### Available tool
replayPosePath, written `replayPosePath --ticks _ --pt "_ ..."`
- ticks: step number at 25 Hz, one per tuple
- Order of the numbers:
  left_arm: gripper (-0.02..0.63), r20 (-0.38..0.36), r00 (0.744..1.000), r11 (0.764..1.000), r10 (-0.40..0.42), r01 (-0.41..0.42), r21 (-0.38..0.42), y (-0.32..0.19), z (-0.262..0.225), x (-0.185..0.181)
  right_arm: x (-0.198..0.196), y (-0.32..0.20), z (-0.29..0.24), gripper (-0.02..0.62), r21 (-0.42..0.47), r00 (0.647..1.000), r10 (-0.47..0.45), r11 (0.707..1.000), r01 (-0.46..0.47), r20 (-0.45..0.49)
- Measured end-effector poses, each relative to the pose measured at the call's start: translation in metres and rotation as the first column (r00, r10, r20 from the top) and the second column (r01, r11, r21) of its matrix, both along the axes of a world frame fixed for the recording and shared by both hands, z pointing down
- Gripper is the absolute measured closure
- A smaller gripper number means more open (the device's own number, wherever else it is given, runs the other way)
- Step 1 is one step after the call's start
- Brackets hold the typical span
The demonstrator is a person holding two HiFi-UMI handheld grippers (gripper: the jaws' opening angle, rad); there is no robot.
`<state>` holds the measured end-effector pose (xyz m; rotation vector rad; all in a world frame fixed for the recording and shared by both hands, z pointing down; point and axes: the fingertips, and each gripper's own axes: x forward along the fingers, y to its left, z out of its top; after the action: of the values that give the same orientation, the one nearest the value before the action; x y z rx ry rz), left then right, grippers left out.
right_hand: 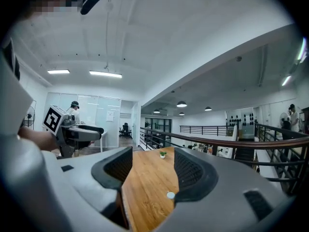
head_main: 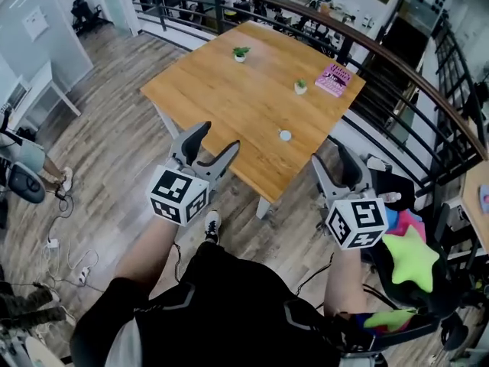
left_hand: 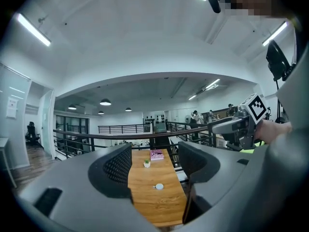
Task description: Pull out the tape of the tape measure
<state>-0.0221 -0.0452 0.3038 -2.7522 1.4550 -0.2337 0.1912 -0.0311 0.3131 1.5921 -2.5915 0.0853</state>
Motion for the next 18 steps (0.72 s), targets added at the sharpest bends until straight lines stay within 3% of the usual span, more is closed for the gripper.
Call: replayPosePath --ticks 9,18 --pt "0.302 -0.032 0.988 0.989 0.15 -0.15 0.006 -0.104 0.0 -0.026 -0.027 -0.075 0.0 0.318 -0.008 0.992 0.123 0.992 -0.123 -0.024" --pt "0.302 -0.06 0.97 0.971 0.237 -0.238 -0.022 -0.194 -0.001 -0.075 -0.079 -0.143 -0.01 0.318 -0.024 0.98 0.193 0.981 -0.194 -0.054"
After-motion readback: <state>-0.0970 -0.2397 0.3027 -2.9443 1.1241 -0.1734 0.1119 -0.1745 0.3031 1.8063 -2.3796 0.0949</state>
